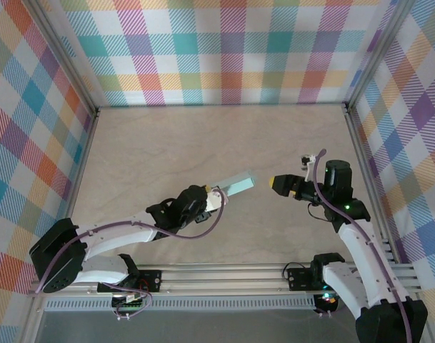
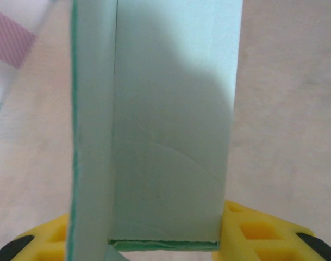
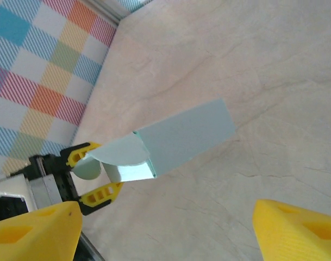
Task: Fold the paper box
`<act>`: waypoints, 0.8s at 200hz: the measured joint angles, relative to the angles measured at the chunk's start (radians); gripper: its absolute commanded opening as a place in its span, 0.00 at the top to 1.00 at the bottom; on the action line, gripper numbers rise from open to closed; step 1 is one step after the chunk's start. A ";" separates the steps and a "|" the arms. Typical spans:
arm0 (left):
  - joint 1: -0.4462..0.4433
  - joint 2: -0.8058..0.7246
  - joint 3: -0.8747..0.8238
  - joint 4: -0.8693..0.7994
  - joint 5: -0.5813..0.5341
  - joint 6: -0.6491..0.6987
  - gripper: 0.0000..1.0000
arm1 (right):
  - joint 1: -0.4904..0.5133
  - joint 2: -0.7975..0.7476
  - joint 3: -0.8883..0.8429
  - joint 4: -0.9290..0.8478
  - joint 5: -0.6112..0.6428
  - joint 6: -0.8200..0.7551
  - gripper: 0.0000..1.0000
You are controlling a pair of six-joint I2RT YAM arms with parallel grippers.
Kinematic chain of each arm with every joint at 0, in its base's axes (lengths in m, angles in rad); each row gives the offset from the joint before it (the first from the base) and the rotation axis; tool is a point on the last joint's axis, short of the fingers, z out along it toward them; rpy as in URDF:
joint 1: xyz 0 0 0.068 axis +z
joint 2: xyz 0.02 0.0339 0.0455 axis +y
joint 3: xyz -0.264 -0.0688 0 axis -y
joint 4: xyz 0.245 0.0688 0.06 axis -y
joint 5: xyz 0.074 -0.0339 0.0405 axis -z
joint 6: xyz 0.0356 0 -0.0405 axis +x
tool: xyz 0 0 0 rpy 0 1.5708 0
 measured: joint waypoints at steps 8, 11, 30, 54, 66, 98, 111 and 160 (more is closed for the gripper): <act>0.001 0.005 0.022 -0.057 0.034 -0.007 0.60 | 0.001 -0.004 0.012 -0.033 0.009 -0.041 0.20; 0.001 0.007 0.030 -0.077 0.045 -0.010 0.60 | 0.002 -0.005 0.017 -0.043 0.013 -0.054 0.20; 0.005 0.044 0.090 -0.190 0.101 -0.026 0.60 | 0.019 -0.005 0.035 -0.086 0.039 -0.132 0.21; 0.020 0.086 0.157 -0.325 0.154 -0.038 0.60 | 0.075 0.016 0.064 -0.141 0.095 -0.217 0.21; 0.030 0.095 0.185 -0.383 0.172 -0.045 0.60 | 0.114 0.044 0.104 -0.178 0.130 -0.258 0.20; 0.073 0.102 0.262 -0.541 0.246 -0.051 0.60 | 0.233 0.118 0.221 -0.241 0.242 -0.402 0.19; 0.097 0.109 0.289 -0.588 0.288 -0.052 0.61 | 0.275 0.138 0.241 -0.249 0.277 -0.467 0.20; 0.146 0.159 0.332 -0.694 0.399 -0.051 0.61 | 0.347 0.241 0.252 -0.257 0.288 -0.683 0.35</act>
